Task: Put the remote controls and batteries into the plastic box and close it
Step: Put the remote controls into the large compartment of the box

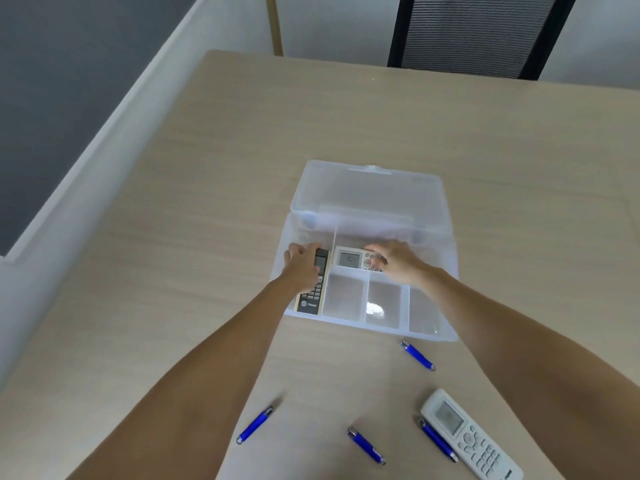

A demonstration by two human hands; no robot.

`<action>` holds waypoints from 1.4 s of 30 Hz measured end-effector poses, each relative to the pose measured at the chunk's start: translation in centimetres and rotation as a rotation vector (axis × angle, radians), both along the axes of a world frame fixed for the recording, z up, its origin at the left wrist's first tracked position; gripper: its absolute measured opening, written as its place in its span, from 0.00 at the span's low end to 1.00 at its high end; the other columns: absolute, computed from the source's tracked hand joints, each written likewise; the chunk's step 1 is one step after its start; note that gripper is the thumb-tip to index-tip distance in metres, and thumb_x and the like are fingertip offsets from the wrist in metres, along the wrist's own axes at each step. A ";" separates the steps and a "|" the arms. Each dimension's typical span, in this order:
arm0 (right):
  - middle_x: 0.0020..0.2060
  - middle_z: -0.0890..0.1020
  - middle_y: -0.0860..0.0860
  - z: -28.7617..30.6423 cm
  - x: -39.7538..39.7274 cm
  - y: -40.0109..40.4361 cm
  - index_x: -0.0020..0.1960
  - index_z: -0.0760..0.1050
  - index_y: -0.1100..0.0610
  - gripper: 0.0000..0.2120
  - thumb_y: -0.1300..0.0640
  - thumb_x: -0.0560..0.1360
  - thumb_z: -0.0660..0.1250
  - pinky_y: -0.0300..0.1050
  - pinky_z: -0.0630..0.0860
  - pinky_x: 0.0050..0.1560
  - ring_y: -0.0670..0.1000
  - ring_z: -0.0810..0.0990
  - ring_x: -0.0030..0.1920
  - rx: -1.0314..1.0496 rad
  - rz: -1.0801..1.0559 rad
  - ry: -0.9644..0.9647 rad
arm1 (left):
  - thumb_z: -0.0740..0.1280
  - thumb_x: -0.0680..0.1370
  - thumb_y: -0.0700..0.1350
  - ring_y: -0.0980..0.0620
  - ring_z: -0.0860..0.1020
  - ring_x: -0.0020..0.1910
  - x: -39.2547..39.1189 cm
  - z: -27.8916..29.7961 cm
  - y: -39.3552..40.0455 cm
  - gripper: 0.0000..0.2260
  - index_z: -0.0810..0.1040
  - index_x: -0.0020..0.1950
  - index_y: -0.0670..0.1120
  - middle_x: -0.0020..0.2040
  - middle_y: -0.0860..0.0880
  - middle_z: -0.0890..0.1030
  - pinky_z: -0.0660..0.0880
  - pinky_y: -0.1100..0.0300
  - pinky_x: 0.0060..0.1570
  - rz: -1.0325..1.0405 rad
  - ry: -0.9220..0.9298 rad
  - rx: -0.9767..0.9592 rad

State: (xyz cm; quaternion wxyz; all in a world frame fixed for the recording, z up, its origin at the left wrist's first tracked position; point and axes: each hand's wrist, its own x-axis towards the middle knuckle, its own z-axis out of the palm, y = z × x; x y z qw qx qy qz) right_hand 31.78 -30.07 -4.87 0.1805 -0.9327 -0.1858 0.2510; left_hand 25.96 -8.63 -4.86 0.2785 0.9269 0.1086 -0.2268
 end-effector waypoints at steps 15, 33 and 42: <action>0.41 0.84 0.58 7.5 -16.2 -11.1 0.49 0.79 0.60 0.06 0.63 0.74 0.64 0.43 0.73 0.44 0.58 0.81 0.40 0.246 -0.340 -0.232 | 0.64 0.78 0.41 0.44 0.68 0.65 -15.4 4.9 -1.0 0.18 0.70 0.68 0.43 0.66 0.43 0.71 0.70 0.51 0.64 -0.225 -0.401 -0.057; 0.54 0.75 0.60 1.4 -28.1 -15.5 0.61 0.67 0.60 0.36 0.49 0.58 0.75 0.48 0.73 0.48 0.58 0.72 0.54 -0.125 -0.393 0.207 | 0.72 0.69 0.48 0.44 0.75 0.53 -29.9 1.1 -9.5 0.30 0.65 0.66 0.41 0.64 0.44 0.67 0.76 0.52 0.46 -0.795 0.133 0.013; 0.49 0.78 0.53 10.4 -22.0 -16.0 0.61 0.64 0.51 0.28 0.59 0.65 0.72 0.50 0.76 0.41 0.55 0.79 0.45 0.353 -0.702 0.227 | 0.73 0.69 0.42 0.55 0.76 0.37 -17.9 8.6 -3.0 0.29 0.68 0.68 0.48 0.53 0.50 0.79 0.71 0.72 0.34 -0.292 -0.173 -0.302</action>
